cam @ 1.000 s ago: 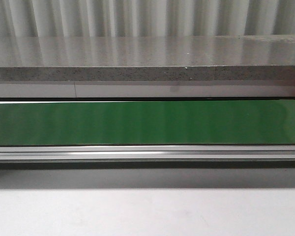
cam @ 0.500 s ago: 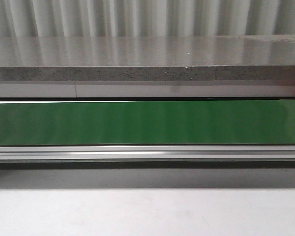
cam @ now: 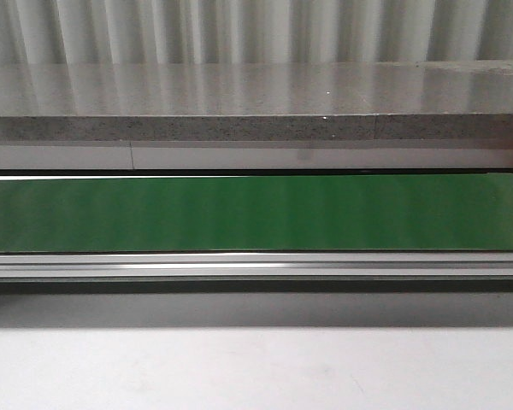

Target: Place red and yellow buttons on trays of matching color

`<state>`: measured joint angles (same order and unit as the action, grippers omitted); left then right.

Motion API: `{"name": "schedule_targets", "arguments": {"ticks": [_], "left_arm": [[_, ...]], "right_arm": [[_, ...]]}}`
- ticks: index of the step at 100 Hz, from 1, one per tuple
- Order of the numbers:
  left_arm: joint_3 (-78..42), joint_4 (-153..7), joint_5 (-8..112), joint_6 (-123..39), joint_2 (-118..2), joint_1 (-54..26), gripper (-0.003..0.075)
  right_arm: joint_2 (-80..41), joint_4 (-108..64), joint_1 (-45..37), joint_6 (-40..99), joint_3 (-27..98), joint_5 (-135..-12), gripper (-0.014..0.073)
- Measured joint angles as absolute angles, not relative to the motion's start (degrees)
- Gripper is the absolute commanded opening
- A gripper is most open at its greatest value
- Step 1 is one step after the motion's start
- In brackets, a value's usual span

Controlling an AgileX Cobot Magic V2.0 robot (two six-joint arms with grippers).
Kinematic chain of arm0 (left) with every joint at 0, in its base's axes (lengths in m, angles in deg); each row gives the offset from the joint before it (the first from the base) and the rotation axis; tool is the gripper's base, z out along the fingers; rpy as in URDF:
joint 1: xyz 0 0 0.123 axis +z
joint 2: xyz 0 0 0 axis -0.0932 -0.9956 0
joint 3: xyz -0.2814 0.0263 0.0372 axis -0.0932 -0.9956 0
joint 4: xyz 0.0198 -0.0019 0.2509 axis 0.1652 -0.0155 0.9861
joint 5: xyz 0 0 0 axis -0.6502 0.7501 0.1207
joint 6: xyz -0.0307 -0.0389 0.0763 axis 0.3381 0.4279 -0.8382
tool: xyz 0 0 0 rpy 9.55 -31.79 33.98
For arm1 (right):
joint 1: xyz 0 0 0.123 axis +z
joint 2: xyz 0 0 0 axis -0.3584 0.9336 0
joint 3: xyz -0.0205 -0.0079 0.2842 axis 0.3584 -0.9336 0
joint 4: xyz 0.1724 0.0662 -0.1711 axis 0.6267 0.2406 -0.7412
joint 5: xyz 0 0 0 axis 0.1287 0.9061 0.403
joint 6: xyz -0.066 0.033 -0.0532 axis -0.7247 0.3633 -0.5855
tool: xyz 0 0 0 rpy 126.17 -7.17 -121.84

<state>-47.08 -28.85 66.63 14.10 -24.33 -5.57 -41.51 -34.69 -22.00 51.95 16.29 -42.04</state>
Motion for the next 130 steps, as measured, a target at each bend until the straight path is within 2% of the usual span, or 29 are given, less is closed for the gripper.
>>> {"name": "schedule_targets", "arguments": {"ticks": [27,46,97,130], "left_arm": [[-47.1,-29.2,66.6,14.2,-24.3,-5.6,0.0565],[-46.0,-27.5,68.9,22.9,-27.4,-3.7,0.0565],[-33.1,-27.3,69.7,34.5,-58.1,12.2,0.0565],[-25.4,-29.5,66.4,34.8,-76.3,15.2,0.0565]], "right_arm": [[-41.5,-34.7,-22.0,51.9,16.3,-42.0,-0.0067],[-41.5,-34.7,-22.0,51.9,16.3,-42.0,-0.0067],[-41.5,-34.7,-22.0,51.9,16.3,-42.0,-0.0067],[-41.5,-34.7,-22.0,51.9,16.3,-42.0,-0.0067]]}}
